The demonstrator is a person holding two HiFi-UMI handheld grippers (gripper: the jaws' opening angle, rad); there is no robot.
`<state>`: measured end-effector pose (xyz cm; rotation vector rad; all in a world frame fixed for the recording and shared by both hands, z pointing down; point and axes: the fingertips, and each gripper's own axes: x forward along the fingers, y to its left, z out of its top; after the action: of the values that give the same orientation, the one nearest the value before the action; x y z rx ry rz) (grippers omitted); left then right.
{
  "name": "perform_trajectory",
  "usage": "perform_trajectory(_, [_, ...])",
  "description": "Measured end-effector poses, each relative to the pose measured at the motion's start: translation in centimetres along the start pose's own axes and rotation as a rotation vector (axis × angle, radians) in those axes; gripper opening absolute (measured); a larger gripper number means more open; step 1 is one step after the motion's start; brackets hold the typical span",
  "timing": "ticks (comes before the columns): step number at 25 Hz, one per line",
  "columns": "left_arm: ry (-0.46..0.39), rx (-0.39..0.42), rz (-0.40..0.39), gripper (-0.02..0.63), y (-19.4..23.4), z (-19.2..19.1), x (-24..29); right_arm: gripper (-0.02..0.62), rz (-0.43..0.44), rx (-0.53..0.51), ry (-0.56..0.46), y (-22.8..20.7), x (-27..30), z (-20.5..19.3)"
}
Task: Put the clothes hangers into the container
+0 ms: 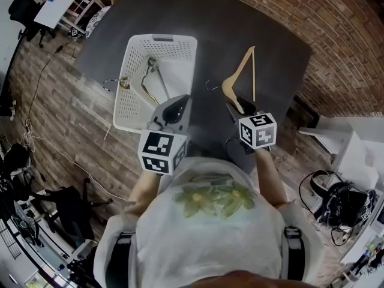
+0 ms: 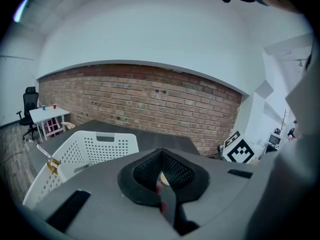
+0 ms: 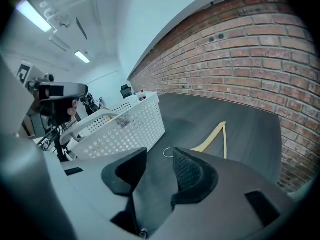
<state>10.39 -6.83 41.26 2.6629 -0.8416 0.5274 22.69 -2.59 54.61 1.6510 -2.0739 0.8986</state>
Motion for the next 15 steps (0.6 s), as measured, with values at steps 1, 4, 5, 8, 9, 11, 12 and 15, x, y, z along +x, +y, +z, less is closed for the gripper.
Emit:
perform_trajectory(1, [0.001,-0.002,0.003,0.028,0.0,0.0,0.1,0.155,-0.005,-0.005,0.015,-0.3,0.3,-0.4])
perform_trajectory(4, [0.008,-0.006,0.016,0.028,0.1,0.0,0.3,0.161,-0.010,-0.014,0.065,-1.3,1.3,-1.8])
perform_trajectory(5, [0.011,-0.006,0.020,0.028,0.1,0.0,0.4,0.163,-0.012,-0.015,0.079,-1.6,1.7,-2.2])
perform_trajectory(8, [0.017,-0.005,0.030,0.028,0.0,0.1,0.4,0.166,-0.022,-0.012,0.105,-2.6,2.6,-3.3])
perform_trajectory(9, [0.018,-0.006,0.035,0.028,0.0,0.1,0.5,0.167,-0.026,-0.010,0.111,-2.9,2.9,-3.6])
perform_trajectory(11, [0.022,-0.004,0.047,0.028,0.2,0.1,0.6,0.169,-0.033,-0.008,0.121,-3.5,3.5,-4.1])
perform_trajectory(12, [0.025,0.001,0.055,0.028,0.2,0.1,0.6,0.169,-0.037,-0.012,0.128,-3.8,3.8,-4.4])
perform_trajectory(15, [0.036,0.011,0.069,0.028,0.3,-0.1,0.8,0.169,-0.043,-0.034,0.154,-4.6,4.7,-5.3])
